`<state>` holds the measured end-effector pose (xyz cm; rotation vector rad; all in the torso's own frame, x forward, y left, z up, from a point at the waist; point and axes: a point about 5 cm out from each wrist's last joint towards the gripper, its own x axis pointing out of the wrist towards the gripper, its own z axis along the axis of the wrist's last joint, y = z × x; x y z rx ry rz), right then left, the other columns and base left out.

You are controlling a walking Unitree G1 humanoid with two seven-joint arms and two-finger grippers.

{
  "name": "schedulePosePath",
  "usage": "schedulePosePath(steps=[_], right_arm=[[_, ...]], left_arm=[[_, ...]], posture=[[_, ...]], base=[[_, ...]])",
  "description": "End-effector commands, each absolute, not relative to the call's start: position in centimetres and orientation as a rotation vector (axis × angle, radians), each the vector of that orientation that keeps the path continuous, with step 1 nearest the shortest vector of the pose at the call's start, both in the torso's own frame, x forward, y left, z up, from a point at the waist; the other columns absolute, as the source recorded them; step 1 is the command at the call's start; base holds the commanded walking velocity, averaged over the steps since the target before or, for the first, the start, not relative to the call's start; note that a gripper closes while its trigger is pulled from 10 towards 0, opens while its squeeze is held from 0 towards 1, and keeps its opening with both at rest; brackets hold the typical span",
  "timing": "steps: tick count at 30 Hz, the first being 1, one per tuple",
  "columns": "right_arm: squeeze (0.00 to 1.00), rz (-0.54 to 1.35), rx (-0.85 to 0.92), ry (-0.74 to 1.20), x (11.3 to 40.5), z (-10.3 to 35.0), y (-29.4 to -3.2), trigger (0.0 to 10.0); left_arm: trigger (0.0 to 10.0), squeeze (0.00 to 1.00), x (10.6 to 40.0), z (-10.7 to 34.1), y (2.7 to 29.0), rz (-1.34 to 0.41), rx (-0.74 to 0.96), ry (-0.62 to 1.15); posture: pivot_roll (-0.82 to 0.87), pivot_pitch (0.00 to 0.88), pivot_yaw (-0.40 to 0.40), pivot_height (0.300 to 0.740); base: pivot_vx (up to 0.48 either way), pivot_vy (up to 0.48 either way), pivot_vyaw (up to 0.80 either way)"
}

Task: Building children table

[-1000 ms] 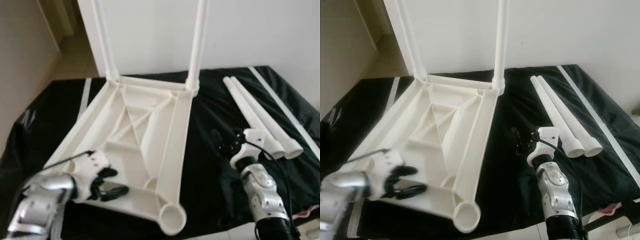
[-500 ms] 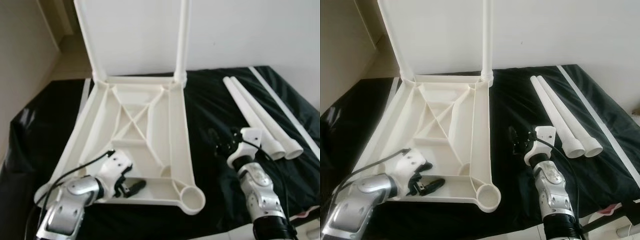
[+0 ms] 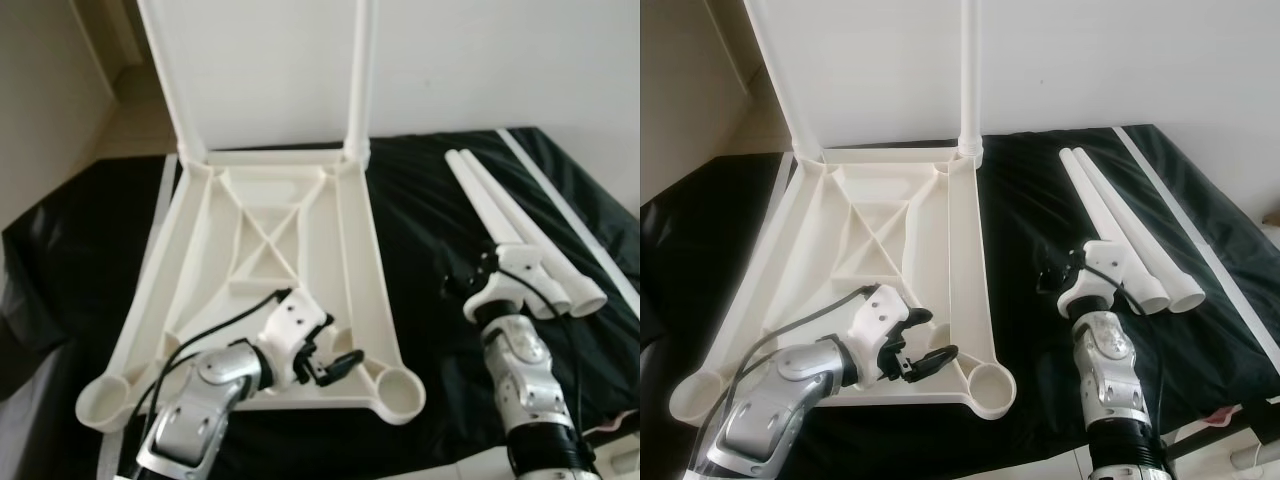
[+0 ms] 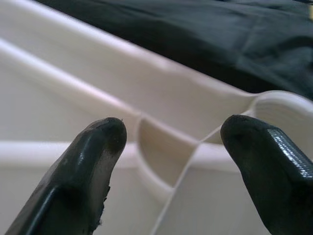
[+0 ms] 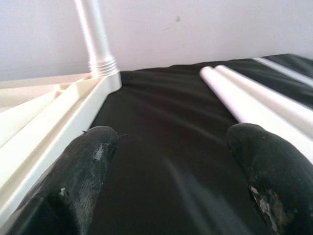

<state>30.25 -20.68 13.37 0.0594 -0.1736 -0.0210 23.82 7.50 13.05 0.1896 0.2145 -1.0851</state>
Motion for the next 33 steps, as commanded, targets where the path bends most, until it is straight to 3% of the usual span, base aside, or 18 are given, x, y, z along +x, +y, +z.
schedulePosePath(steps=[1,11,17,23,33], right_arm=[[0.0,-0.061,0.046,-0.194,30.3,13.9,-21.3,10.0],[0.0,-0.091,0.041,-0.21,30.2,14.2,-21.8,10.0],[0.0,-0.093,0.039,-0.211,30.1,14.2,-21.8,10.0],[0.0,-0.09,0.035,-0.213,30.0,14.5,-21.7,10.0],[0.0,-0.092,0.03,-0.214,29.8,14.9,-22.0,10.0]], left_arm=[[10.0,0.0,23.9,13.5,7.1,-1.126,0.192,0.188],[10.0,0.0,24.4,13.6,6.5,-1.147,0.197,0.181],[10.0,0.0,23.8,13.1,9.0,-1.227,0.295,0.223],[10.0,0.0,24.5,12.6,11.4,-1.194,0.411,0.269],[10.0,0.0,24.0,11.1,9.9,-1.21,0.502,0.305]], posture=[[0.02,0.0,0.005,0.74],[-0.01,0.0,0.012,0.74],[-0.01,0.0,0.003,0.74],[-0.01,0.0,-0.009,0.74],[-0.03,0.027,-0.023,0.74]], base=[[0.0,0.0,0.0],[0.0,0.0,0.0],[0.0,0.0,0.0],[0.0,0.0,0.0],[0.0,0.0,0.0]])
